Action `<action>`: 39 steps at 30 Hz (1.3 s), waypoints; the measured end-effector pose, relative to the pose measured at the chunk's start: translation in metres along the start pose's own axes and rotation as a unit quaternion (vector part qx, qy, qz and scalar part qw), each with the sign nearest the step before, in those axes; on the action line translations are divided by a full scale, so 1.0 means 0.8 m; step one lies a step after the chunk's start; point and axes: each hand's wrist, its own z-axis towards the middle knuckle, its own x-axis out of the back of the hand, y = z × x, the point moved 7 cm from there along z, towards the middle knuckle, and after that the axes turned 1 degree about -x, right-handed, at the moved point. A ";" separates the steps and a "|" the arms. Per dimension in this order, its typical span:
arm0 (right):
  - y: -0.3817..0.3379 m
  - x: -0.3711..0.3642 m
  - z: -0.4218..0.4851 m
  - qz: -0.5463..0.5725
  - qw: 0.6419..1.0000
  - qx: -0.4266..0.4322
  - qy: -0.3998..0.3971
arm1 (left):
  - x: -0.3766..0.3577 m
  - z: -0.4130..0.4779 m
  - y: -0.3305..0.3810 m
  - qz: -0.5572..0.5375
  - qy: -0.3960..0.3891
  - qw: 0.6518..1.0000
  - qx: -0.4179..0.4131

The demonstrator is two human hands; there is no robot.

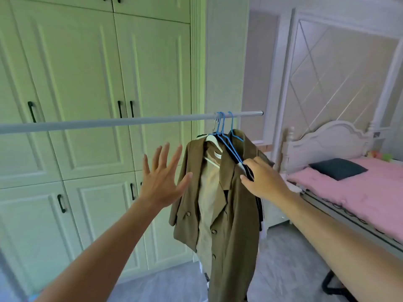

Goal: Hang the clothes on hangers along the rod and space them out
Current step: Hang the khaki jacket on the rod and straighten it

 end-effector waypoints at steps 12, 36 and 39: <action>0.026 -0.093 0.066 -0.092 0.995 -0.034 0.034 | -0.142 0.063 -0.027 -0.017 -0.084 0.996 0.034; 0.093 -0.106 0.100 0.199 0.978 -0.019 0.055 | -0.224 0.144 -0.056 -0.123 -0.075 0.987 0.068; 0.102 -0.095 0.106 0.213 0.976 -0.008 0.043 | -0.214 0.168 -0.065 -0.168 -0.038 0.983 0.064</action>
